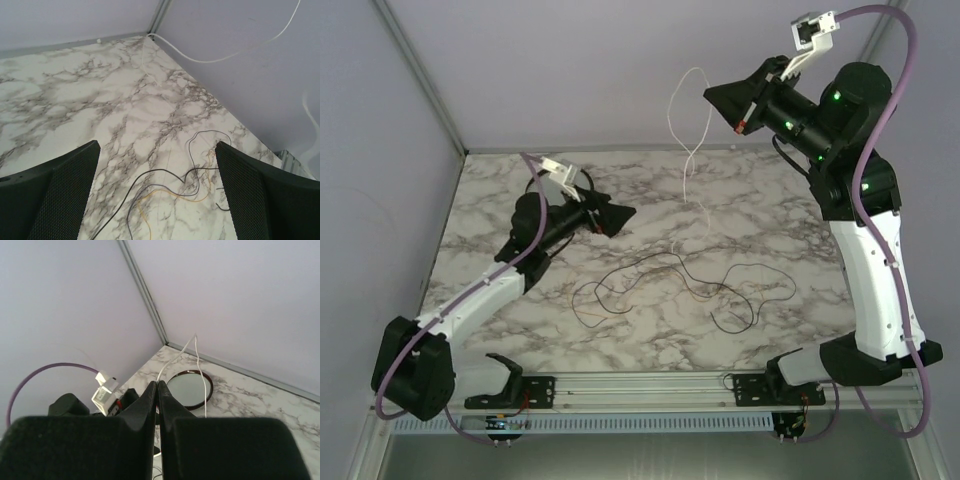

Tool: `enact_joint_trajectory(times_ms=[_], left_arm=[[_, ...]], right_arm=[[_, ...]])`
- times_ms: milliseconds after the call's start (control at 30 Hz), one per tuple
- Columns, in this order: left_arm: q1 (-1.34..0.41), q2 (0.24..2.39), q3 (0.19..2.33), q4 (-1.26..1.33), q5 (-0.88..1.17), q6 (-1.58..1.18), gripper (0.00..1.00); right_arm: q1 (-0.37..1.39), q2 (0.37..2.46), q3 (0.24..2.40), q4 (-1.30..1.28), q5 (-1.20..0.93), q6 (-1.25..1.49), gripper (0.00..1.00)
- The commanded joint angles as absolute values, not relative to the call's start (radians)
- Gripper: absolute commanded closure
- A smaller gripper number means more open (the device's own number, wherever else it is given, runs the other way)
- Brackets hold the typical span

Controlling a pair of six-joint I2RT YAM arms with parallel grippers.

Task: Zip-tie the wires
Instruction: Pick up the cable at the center of the board, then straighten the cable at the center of the board.

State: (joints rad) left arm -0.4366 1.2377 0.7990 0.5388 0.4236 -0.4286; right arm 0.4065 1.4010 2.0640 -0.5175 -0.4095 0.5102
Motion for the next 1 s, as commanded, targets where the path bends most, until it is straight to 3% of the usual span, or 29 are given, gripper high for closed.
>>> enact_joint_trajectory(times_ms=[0,267,533,600,733,800,867,967], left_arm=[[-0.500,1.296,0.810,0.698,0.344,-0.361,0.00],[-0.615,1.441,0.897,0.697,0.331,-0.285,0.00],[-0.660,1.576,0.921,0.901,0.250,-0.342,0.03],[-0.662,1.621,0.946,0.939,0.267,-0.353,0.16],[-0.663,1.707,1.013,0.965,0.316,-0.357,0.69],[-0.664,1.741,1.020,1.046,0.315,-0.376,0.86],[-0.663,1.761,1.027,1.085,0.309,-0.391,0.98],[-0.663,1.747,1.039,1.031,0.299,-0.372,1.00]], right_arm=[[0.396,1.378,2.087,-0.504,-0.489,0.548,1.00],[0.393,1.357,2.079,-0.456,-0.562,0.595,1.00],[0.393,1.298,1.987,-0.358,-0.586,0.653,1.00],[0.394,1.276,1.959,-0.323,-0.589,0.674,1.00],[0.394,1.247,1.917,-0.266,-0.589,0.704,1.00],[0.393,1.238,1.908,-0.251,-0.589,0.715,1.00],[0.393,1.232,1.904,-0.250,-0.589,0.712,1.00],[0.380,1.218,1.886,-0.253,-0.581,0.700,1.00]])
